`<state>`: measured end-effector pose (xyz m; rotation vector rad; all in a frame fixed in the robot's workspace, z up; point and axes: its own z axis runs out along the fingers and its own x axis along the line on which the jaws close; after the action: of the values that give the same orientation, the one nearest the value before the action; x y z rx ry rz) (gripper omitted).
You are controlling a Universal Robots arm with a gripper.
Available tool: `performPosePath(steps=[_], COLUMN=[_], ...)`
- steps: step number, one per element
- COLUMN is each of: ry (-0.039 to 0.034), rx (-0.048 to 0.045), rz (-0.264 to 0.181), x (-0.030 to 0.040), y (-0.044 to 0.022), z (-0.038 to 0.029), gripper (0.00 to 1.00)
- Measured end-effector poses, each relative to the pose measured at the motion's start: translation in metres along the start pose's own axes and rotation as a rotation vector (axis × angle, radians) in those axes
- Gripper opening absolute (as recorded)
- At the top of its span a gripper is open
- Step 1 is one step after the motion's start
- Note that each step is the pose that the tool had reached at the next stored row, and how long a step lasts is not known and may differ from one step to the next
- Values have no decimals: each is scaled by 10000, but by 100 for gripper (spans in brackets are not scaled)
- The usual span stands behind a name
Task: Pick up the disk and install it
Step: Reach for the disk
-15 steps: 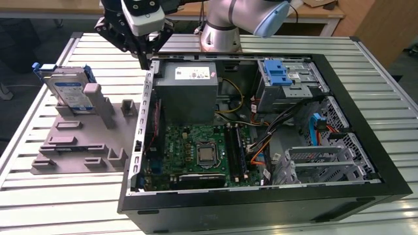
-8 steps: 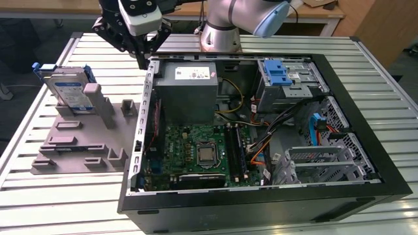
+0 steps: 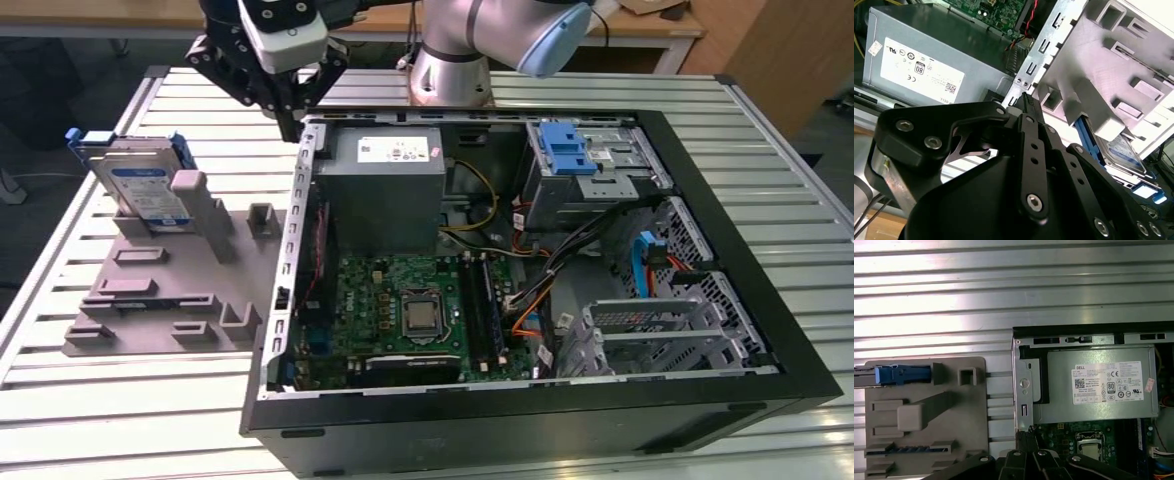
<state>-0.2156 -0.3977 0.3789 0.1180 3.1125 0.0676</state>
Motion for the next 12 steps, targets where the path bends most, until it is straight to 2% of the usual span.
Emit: performPosePath(steps=[12], ry=[0], rx=[0], rz=[0], x=[62], y=[-5], z=[3], gripper=[11])
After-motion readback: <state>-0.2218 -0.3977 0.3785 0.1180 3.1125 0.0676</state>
